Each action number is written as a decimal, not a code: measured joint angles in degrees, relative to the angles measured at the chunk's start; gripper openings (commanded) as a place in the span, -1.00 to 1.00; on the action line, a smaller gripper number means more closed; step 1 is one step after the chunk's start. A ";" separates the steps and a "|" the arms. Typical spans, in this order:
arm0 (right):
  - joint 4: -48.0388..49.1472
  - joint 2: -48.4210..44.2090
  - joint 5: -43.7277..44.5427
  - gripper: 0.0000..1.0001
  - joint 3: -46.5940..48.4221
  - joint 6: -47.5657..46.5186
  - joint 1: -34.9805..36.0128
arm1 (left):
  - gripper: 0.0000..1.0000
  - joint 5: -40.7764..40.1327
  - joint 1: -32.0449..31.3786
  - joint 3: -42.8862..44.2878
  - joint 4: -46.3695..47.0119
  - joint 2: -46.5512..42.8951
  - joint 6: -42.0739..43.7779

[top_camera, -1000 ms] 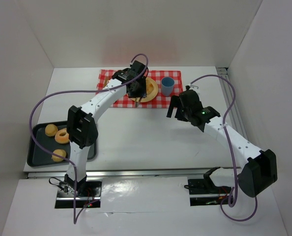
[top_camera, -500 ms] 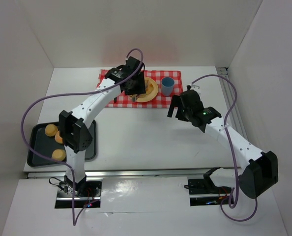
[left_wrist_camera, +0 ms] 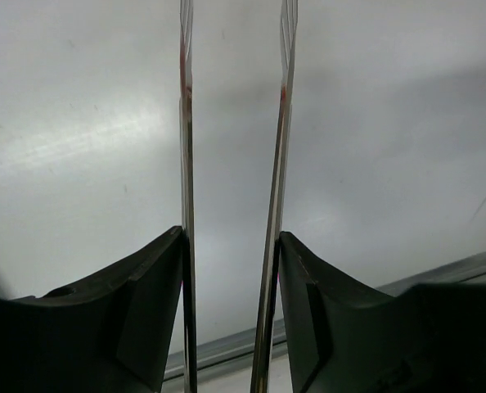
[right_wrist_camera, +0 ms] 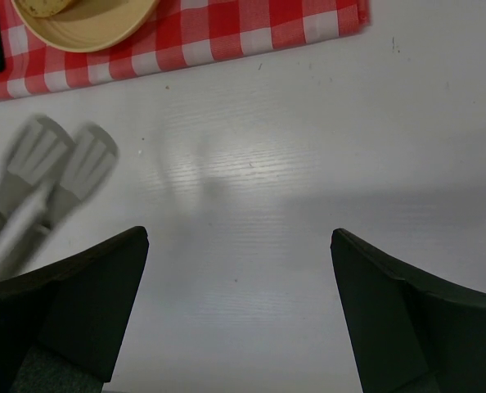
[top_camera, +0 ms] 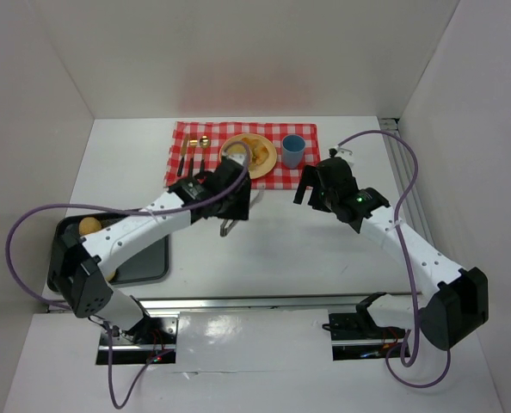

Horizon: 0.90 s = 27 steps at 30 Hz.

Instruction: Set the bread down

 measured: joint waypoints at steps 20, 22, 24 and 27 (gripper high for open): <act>-0.44 -0.81 0.63 1.00 0.00 0.20 -0.11 | 1.00 -10.82 -10.60 -1.77 -0.50 4.50 -6.99; -0.46 -0.81 0.83 1.00 0.00 0.20 -0.11 | 1.00 -13.16 -10.58 2.08 -2.10 4.70 -6.54; -0.46 -0.81 0.87 1.00 0.00 0.20 -0.11 | 1.00 -15.06 -10.51 4.48 -3.50 4.68 -5.84; -0.46 -0.81 1.03 1.00 0.00 0.20 -0.11 | 1.00 -16.55 -10.03 5.07 -4.76 4.68 -4.52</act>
